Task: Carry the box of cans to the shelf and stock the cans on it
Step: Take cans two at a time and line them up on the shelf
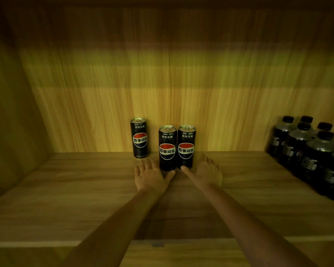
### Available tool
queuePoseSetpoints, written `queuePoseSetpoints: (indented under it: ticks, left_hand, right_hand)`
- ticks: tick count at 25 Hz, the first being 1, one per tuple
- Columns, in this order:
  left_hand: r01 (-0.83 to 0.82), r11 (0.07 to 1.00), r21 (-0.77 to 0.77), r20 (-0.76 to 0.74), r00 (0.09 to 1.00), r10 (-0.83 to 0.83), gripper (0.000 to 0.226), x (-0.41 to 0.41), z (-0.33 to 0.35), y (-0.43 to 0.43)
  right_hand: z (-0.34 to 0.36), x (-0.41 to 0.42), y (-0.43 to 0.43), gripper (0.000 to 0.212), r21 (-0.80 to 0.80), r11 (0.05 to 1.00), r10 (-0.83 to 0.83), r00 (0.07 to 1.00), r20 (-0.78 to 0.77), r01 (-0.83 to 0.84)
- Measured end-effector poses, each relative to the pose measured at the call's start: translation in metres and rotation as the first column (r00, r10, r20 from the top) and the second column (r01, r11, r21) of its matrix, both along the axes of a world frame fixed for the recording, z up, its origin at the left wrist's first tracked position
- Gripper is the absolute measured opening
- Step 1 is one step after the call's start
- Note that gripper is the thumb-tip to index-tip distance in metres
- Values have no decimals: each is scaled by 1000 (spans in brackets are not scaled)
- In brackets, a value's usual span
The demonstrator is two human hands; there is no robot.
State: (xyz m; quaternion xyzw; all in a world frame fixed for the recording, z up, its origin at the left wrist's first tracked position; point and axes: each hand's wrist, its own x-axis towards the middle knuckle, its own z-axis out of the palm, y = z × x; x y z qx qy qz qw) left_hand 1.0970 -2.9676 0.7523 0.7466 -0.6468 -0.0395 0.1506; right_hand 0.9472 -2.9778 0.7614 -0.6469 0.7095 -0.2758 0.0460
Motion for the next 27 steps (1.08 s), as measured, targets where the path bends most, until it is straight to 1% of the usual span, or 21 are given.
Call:
queuePoseSetpoints:
  ticks: [2, 5, 8, 11, 14, 17, 19, 24, 27]
  left_hand:
    - [62, 998, -21, -5, 998, -62, 90, 5, 11, 24]
    - [177, 984, -33, 6, 984, -177, 87, 13, 28, 71]
    - [251, 965, -72, 19, 968, -251, 87, 22, 36, 132]
    - [285, 952, -109, 24, 958, -285, 87, 35, 37, 192]
    - [259, 960, -105, 79, 965, -251, 95, 51, 29, 244]
    - [220, 973, -73, 102, 972, -212, 85, 62, 16, 279]
    - [211, 976, -60, 90, 975, -205, 84, 61, 4, 300]
    - [170, 985, -37, 76, 983, -167, 84, 48, -59, 360]
    - [169, 986, 2, 78, 983, -168, 83, 40, -107, 390]
  right_hand:
    - [16, -4, 27, 76, -52, 992, 116, 993, -15, -116]
    - [37, -5, 74, 76, -45, 959, 277, 957, -82, -281]
    - [40, 1, 134, 80, -6, 937, 343, 925, -163, -348]
    - [34, 7, 196, 81, 21, 906, 421, 892, -165, -423]
    - [22, 13, 243, 81, 63, 894, 447, 870, -210, -444]
    - [11, 19, 270, 82, 70, 894, 444, 856, -263, -442]
    - [2, 18, 284, 81, 57, 890, 449, 851, -273, -452]
    - [-48, -3, 333, 78, 65, 882, 467, 849, -249, -467]
    - [-98, -15, 361, 79, 145, 881, 472, 848, -239, -450]
